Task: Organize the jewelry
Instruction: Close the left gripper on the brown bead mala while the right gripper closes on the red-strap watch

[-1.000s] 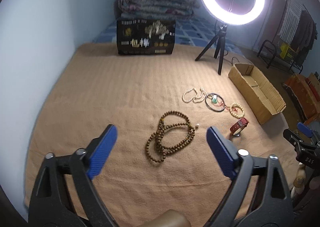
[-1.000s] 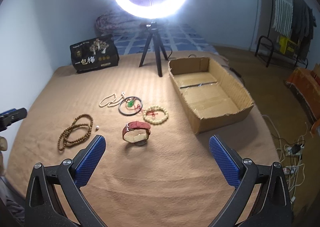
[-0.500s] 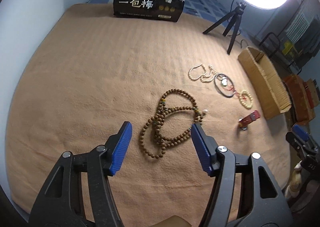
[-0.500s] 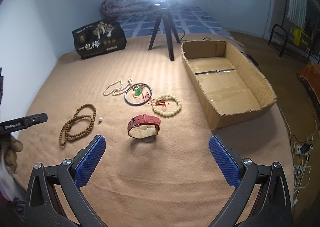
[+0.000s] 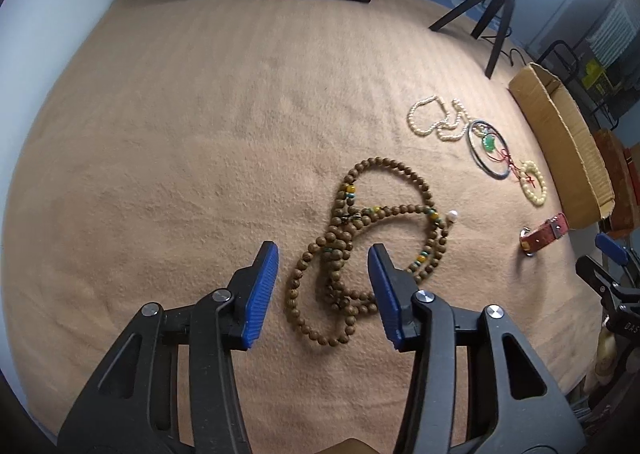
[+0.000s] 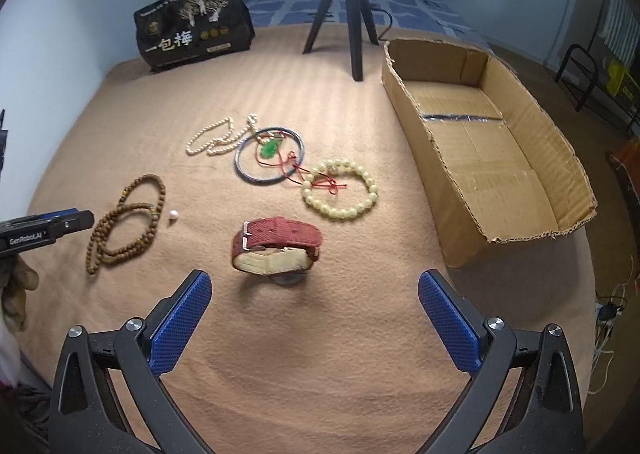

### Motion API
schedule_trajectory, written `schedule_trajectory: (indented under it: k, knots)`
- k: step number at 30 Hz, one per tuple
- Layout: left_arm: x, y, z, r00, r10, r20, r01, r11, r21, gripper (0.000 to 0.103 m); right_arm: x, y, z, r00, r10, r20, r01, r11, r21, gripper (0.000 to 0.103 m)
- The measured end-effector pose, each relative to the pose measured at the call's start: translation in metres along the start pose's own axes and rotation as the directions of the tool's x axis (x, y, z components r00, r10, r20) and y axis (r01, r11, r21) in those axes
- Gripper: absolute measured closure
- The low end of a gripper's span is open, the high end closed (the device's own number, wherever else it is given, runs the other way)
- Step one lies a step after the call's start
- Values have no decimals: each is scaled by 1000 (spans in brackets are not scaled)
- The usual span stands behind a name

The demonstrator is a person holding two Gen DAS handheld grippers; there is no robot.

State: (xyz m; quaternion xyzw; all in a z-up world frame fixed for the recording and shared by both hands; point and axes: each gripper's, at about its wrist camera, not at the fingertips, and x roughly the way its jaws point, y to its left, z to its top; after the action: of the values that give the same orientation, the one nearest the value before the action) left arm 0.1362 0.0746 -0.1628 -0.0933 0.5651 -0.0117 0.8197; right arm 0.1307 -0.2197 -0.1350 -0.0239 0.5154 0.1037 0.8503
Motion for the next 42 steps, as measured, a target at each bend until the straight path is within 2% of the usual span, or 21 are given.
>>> schedule_trajectory:
  k: [3, 6, 9, 10, 15, 30, 32, 35, 40, 42]
  knots:
    - [8, 1, 1, 1000, 1, -12, -1, 1000, 1, 59, 4, -7, -2, 1000, -17, -19, 17, 1000, -7, 9]
    - [15, 1, 3, 1000, -12, -23, 12, 1000, -3, 60, 12, -12, -2, 998, -41, -37, 40, 999, -23, 10]
    - [21, -2, 4, 999, -20, -34, 20, 1000, 1, 63, 21, -14, 1, 998, -23, -56, 22, 1000, -21, 28]
    - [23, -3, 5, 999, -20, -38, 20, 1000, 3, 63, 23, -15, 3, 998, -11, -62, 10, 1000, -17, 30]
    - [33, -5, 7, 999, -17, -51, 18, 1000, 12, 66, 35, -9, 9, 997, 8, -72, -11, 999, -36, 33]
    - [47, -2, 17, 998, -35, -60, 35, 999, 3, 75, 57, 6, 21, 997, -20, -74, 15, 998, -64, 35]
    - [48, -3, 17, 998, -32, -55, 32, 999, 9, 75, 58, 8, 22, 997, -21, -77, 16, 998, -66, 40]
    - [48, -4, 18, 998, -29, -53, 30, 999, 19, 77, 59, 8, 22, 996, -11, -86, 7, 998, -57, 52]
    - [49, -4, 20, 998, -32, -44, 33, 999, 13, 90, 60, 6, 23, 996, 1, -94, -3, 1000, -29, 74]
    - [48, -3, 21, 998, -44, -44, 44, 999, 5, 91, 59, 4, 24, 996, 11, -91, -12, 1000, -15, 80]
